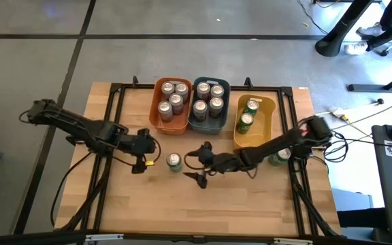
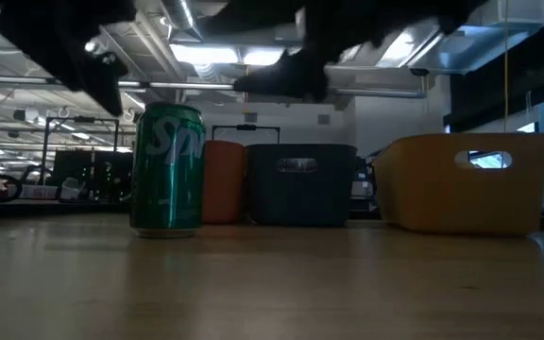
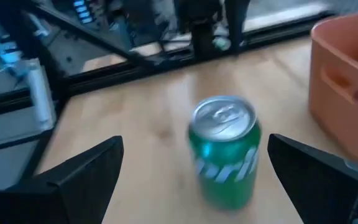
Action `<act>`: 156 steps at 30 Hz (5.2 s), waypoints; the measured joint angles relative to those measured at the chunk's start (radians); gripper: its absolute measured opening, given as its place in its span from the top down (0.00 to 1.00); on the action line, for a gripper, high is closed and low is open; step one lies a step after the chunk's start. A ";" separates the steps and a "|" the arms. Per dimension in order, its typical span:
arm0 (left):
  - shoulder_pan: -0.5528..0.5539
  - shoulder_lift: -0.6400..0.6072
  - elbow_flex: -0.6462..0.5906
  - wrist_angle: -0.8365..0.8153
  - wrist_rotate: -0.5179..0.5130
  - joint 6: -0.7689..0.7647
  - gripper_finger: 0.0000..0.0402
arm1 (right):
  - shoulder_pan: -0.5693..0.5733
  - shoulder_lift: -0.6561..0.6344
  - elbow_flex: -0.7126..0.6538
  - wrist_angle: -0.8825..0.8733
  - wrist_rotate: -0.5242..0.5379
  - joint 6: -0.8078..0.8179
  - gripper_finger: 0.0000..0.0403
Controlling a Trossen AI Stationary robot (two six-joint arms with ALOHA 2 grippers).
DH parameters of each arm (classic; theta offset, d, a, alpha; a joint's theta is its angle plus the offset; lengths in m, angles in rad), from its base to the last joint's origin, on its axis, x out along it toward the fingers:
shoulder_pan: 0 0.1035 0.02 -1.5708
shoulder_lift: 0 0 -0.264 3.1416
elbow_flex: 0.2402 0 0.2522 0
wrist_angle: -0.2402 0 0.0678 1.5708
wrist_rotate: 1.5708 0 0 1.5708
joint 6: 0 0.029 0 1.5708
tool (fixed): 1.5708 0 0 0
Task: Sort soda cans
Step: Put the left green soda can into the yellow bin, then put the green soda can into the yellow bin
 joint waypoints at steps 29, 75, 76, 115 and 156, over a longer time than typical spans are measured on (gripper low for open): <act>0.052 0.122 -0.353 0.792 -0.047 0.046 0.14 | -0.075 0.357 0.164 0.311 0.074 -0.133 0.01; 0.052 0.122 -0.352 0.791 -0.046 0.047 0.14 | -0.029 -0.507 0.118 -1.336 0.715 0.595 0.28; 0.052 0.122 -0.352 0.791 -0.046 0.048 0.14 | -0.022 -0.518 0.101 -1.353 0.721 0.635 0.28; 0.070 0.122 -0.352 0.810 -0.047 0.070 0.14 | 0.030 -0.449 -0.518 -0.734 0.796 0.969 0.06; 0.070 0.122 -0.352 0.818 -0.047 0.075 0.14 | 0.030 -0.516 0.139 -1.681 0.321 0.602 0.17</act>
